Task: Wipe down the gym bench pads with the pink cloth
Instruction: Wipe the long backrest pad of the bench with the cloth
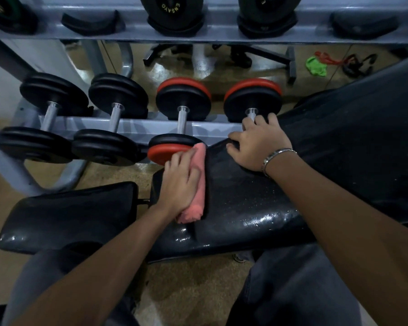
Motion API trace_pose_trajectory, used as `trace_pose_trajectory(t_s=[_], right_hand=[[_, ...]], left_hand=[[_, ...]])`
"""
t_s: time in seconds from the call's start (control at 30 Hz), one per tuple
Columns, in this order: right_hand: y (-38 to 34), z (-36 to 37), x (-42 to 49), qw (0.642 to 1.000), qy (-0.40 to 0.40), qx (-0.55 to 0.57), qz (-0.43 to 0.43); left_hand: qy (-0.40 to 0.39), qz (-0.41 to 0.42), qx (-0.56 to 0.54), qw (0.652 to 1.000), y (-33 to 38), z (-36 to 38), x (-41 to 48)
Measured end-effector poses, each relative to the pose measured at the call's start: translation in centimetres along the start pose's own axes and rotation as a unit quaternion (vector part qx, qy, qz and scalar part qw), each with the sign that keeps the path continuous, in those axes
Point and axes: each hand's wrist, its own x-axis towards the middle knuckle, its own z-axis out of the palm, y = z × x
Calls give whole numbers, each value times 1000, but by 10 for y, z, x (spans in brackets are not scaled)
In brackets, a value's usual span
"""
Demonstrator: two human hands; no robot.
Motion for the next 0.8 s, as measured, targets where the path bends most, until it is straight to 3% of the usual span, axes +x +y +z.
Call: trace_pose_trajectory(t_s=[0.13,0.3,0.47,0.67,0.8], right_hand=[[0,-1,0,1000,-7,-5,-2],[-1,0,2,1000,-9,-13,-2],[-2,-2,2,1000,-17,-13,-2],[-2,-1,2,1000,-15,-17,0],[-2,-2,3,1000,-26,-13,-1]], left_hand=[[-26,-141,9,990,12,-1,35],[1,-3,-44,999,21,0,-3],[-31,-95,23,995,4,5,42],[-13,7,-10,1000,6,0,12],[-42,-99,50,993,-8,3,46]])
